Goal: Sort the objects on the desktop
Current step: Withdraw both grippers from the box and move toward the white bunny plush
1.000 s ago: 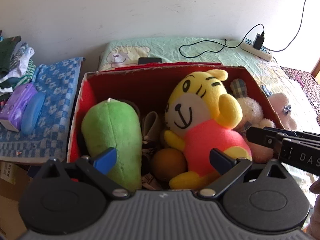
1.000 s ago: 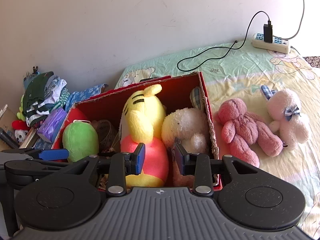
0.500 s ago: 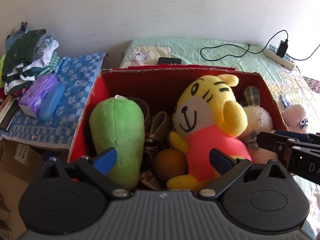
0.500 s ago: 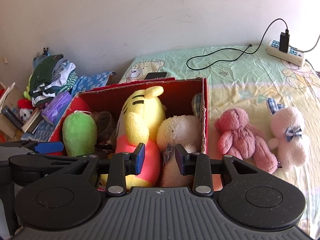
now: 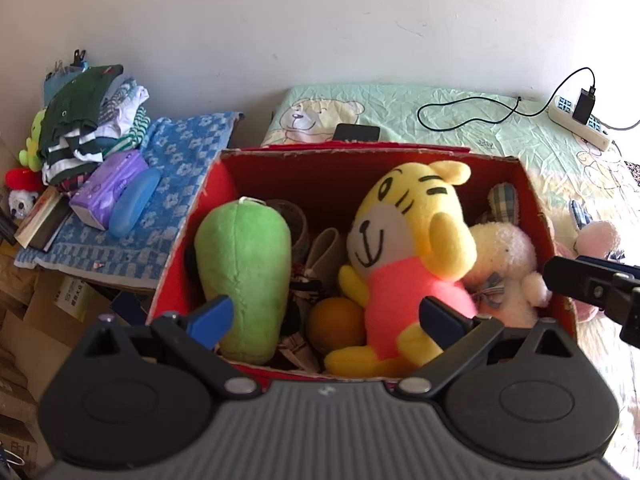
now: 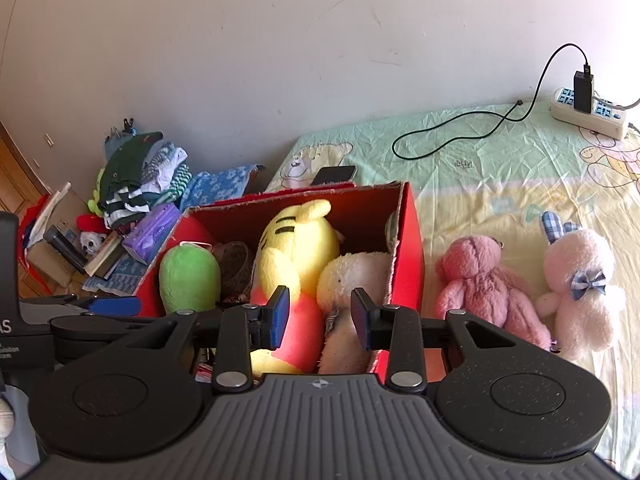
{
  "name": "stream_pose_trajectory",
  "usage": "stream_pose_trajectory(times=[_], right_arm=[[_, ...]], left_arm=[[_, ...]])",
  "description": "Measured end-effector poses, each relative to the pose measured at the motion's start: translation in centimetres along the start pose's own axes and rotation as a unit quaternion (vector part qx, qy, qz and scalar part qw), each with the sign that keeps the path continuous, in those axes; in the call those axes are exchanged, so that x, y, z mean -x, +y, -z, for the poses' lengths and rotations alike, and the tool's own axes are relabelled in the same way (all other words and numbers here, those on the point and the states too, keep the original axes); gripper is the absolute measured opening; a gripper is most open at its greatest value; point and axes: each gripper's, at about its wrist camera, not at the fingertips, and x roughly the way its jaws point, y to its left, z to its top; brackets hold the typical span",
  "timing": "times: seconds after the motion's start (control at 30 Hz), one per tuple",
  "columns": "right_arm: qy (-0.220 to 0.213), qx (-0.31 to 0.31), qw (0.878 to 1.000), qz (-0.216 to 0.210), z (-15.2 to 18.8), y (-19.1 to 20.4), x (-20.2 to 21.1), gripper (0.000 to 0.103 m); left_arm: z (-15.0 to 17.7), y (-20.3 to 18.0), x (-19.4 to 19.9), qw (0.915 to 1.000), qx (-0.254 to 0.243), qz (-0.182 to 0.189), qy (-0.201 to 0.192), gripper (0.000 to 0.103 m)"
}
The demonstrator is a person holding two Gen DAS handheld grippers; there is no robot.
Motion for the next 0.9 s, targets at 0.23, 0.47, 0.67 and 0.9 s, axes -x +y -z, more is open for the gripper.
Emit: stream_pose_trajectory(times=[0.23, 0.47, 0.67, 0.9], right_arm=[[-0.006, -0.006, 1.0, -0.008, -0.1, -1.6, 1.1, 0.037], [-0.008, -0.017, 1.0, -0.007, -0.1, -3.9, 2.0, 0.042], [-0.003, -0.028, 0.999, -0.022, 0.0, -6.1, 2.6, 0.043], [0.001, -0.042, 0.997, -0.07, 0.6, -8.3, 3.4, 0.042]], left_arm=[[-0.1, -2.1, 0.4, 1.0, -0.007, 0.0, 0.003, 0.1], [-0.7, -4.2, 0.8, 0.9999, -0.003, 0.01, 0.008, 0.1], [-0.3, -6.4, 1.3, 0.9999, -0.006, 0.01, 0.007, 0.1], [0.4, -7.4, 2.7, 0.9998, 0.011, 0.008, -0.014, 0.099]])
